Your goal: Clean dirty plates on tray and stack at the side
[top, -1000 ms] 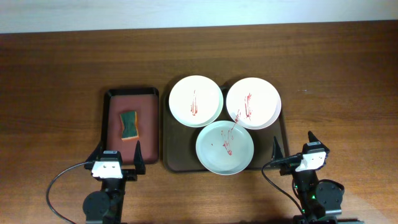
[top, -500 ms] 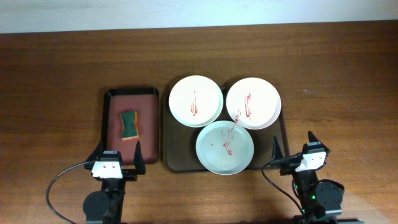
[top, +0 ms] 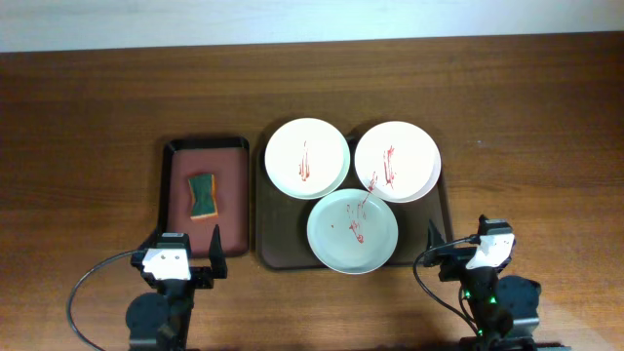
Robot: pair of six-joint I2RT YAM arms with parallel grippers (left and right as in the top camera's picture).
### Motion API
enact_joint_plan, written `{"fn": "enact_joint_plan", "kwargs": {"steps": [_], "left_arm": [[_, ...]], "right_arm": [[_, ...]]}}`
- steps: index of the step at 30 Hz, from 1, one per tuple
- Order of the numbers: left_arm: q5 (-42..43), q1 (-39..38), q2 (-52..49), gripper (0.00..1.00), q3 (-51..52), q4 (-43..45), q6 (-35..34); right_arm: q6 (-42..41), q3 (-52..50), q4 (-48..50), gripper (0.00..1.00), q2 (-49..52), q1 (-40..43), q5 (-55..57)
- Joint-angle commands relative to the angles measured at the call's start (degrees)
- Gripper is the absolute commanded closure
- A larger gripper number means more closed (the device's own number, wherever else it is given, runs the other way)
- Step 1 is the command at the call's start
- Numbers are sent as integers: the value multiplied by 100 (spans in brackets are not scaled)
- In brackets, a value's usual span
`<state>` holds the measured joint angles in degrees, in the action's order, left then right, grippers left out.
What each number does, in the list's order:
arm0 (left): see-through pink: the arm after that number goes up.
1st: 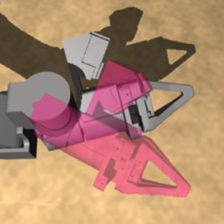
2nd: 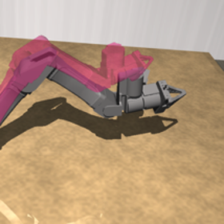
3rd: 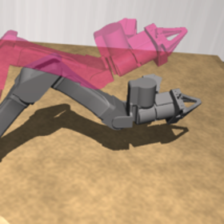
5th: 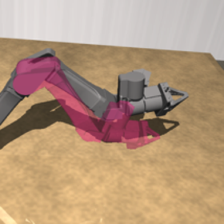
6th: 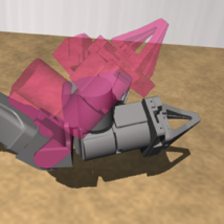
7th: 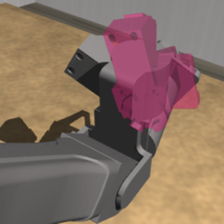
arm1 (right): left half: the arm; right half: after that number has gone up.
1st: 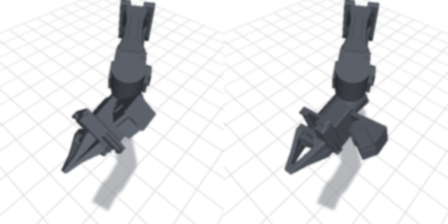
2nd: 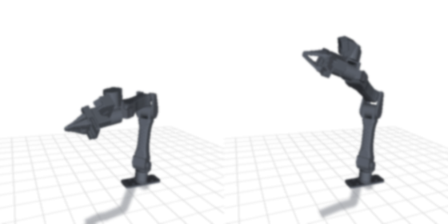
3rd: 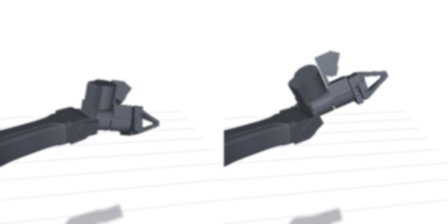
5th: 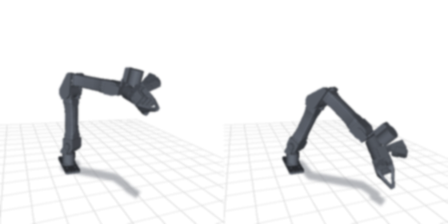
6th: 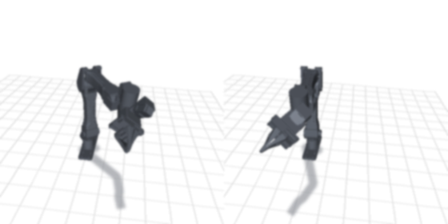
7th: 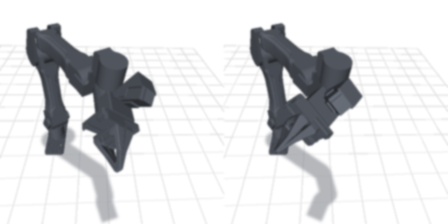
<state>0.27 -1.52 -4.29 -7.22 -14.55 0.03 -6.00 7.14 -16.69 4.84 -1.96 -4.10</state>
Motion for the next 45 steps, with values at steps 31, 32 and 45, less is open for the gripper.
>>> {"fn": "enact_joint_plan", "kwargs": {"steps": [31, 32, 45], "left_arm": [[-175, 20, -8977, 16, -5239, -1663, -4], [-179, 20, -9136, 23, -5239, -1637, 0], [-483, 20, -9707, 50, -5062, -1611, -48]], "right_arm": [[-332, 4205, -2691, 1, 5453, 11, -1287], [-332, 4205, -2708, 1, 5453, 11, -1287], [-332, 4205, -2732, 1, 5453, 11, -1285]]}}
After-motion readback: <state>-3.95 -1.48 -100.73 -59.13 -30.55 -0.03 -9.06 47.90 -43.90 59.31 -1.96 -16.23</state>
